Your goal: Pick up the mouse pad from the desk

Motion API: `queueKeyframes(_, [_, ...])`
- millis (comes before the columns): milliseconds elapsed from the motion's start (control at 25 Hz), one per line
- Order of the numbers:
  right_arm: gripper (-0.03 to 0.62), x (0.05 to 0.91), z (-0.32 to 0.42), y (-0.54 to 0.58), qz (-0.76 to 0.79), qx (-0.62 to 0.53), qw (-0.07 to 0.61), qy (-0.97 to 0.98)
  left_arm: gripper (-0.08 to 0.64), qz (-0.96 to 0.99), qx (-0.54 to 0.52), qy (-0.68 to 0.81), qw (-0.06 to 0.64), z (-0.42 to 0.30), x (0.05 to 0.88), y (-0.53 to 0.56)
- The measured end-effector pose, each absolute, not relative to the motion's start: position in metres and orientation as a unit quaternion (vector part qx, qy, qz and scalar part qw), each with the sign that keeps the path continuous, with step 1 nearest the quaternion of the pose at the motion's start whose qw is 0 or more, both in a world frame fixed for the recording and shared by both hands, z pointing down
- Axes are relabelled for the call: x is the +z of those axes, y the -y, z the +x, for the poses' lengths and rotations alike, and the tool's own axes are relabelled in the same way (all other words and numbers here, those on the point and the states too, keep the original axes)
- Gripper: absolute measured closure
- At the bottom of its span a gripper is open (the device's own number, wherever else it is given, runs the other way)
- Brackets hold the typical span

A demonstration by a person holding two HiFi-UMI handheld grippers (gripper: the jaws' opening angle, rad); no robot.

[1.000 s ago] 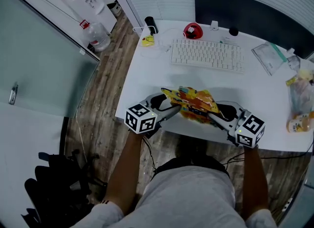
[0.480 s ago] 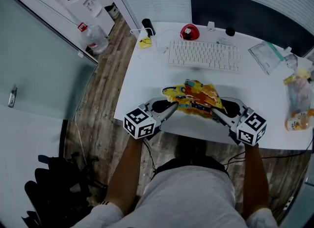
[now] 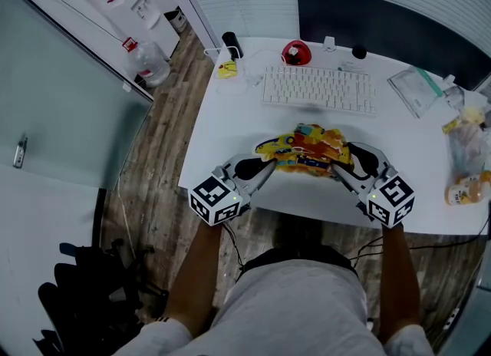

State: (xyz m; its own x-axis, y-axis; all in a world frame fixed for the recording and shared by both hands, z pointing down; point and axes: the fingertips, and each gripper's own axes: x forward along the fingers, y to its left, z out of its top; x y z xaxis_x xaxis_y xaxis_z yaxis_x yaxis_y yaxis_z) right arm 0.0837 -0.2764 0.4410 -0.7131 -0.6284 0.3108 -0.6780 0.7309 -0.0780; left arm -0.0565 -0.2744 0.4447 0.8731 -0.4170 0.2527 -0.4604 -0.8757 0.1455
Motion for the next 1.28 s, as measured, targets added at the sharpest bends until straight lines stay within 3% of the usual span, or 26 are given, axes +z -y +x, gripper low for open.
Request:
queueKeyframes(280, [0.36, 0.428, 0.09, 0.285, 0.384, 0.06, 0.131, 0.912, 0.537, 0.965, 0.104, 0.23, 0.069, -0.061, 0.43, 0.274])
queueKeyframes(880, [0.331, 0.438, 0.093, 0.284, 0.374, 0.113, 0.118, 0.913, 0.537, 0.968, 0.064, 0.236, 0.053, -0.085, 0.398, 0.283])
queueKeyframes(1280, [0.318, 0.419, 0.09, 0.29, 0.333, 0.138, 0.069, 0.93, 0.537, 0.984, 0.061, 0.162, 0.043, -0.088, 0.375, 0.258])
